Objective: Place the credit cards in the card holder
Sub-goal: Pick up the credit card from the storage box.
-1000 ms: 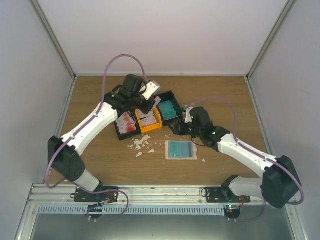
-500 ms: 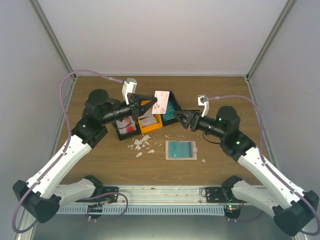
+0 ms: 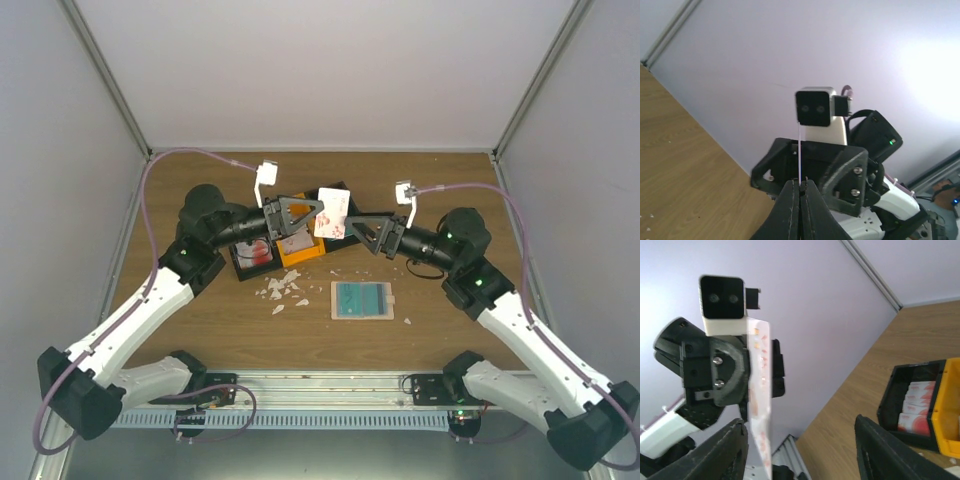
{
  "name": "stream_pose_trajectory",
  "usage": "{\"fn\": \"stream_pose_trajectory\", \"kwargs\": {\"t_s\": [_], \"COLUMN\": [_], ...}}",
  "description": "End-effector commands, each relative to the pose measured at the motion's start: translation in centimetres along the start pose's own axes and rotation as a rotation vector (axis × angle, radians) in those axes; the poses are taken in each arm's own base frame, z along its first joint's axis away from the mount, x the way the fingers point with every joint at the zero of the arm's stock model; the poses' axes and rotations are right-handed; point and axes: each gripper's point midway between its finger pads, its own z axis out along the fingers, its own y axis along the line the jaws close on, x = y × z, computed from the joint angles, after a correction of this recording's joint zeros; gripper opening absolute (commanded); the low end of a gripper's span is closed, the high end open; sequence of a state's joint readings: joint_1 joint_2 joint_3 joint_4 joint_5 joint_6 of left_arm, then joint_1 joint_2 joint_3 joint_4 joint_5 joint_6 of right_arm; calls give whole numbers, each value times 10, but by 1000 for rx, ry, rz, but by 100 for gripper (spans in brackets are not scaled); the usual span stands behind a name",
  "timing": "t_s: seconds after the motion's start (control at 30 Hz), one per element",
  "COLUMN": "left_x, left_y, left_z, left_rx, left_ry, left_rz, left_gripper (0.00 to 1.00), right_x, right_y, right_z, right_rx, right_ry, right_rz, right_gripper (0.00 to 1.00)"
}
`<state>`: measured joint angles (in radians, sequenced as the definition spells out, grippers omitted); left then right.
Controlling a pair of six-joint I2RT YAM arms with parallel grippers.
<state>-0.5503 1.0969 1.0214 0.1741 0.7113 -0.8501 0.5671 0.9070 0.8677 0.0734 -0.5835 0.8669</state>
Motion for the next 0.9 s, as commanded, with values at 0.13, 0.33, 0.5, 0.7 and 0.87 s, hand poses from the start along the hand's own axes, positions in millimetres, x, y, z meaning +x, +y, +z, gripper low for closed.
{"fn": "stream_pose_trajectory", "kwargs": {"t_s": [0.13, 0.33, 0.5, 0.7, 0.87], "left_x": [13, 23, 26, 38, 50], "left_y": [-10, -4, 1, 18, 62], "left_z": [1, -3, -4, -8, -16], "left_rx": [104, 112, 102, 60, -152], "left_ry": [17, 6, -4, -14, -27], "left_rz": [-26, -42, -44, -52, -22], "left_gripper": [0, 0, 0, 1, 57], "right_x": [11, 20, 19, 23, 42], "right_y": [1, 7, 11, 2, -38], "right_z": [6, 7, 9, 11, 10], "right_rx": [-57, -127, -159, -135, 25], "right_ry": [53, 80, 84, 83, 114], "right_rz": [1, 11, 36, 61, 75], "right_gripper": [43, 26, 14, 1, 0]}}
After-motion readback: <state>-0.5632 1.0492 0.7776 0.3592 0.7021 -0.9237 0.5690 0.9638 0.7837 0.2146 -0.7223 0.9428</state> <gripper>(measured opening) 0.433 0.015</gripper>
